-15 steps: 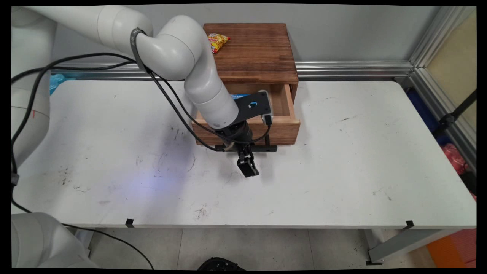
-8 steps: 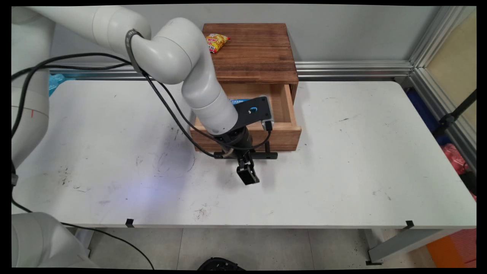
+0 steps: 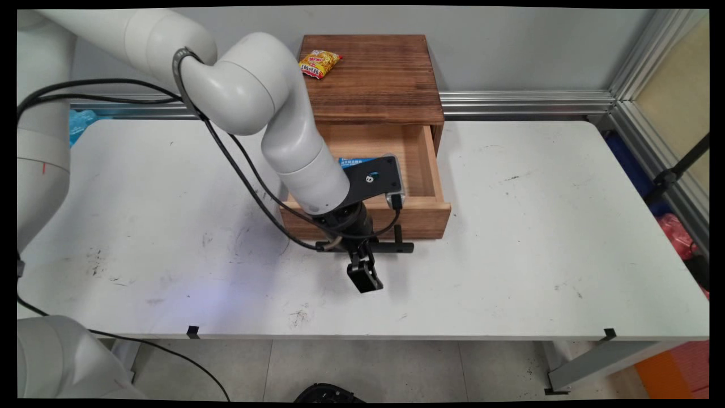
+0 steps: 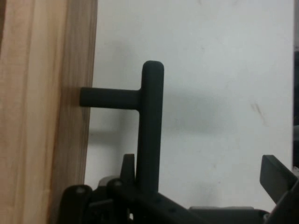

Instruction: Open the drawer

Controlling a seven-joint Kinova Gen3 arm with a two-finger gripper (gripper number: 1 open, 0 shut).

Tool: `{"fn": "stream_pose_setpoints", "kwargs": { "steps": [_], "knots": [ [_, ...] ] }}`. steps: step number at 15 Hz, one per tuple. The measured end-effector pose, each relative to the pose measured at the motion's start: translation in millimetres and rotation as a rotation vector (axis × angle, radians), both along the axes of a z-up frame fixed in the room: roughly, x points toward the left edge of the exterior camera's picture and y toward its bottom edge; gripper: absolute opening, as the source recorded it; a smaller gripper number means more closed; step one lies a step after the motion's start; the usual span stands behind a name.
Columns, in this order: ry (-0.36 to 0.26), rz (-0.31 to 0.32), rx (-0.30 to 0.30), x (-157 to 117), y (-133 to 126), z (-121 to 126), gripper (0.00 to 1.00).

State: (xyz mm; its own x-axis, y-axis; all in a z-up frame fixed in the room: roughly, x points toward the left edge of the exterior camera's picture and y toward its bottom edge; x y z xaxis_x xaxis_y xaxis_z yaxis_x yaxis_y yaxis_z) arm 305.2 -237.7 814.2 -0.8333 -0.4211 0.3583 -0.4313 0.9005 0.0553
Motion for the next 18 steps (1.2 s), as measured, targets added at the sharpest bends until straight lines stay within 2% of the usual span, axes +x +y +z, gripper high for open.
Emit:
{"fn": "stream_pose_setpoints", "kwargs": {
  "steps": [10, 18],
  "knots": [
    [0.017, -0.026, 0.028, -7, 25, 5, 1.00],
    [0.018, -0.050, 0.019, -7, 29, 10, 1.00]
  ]
}}
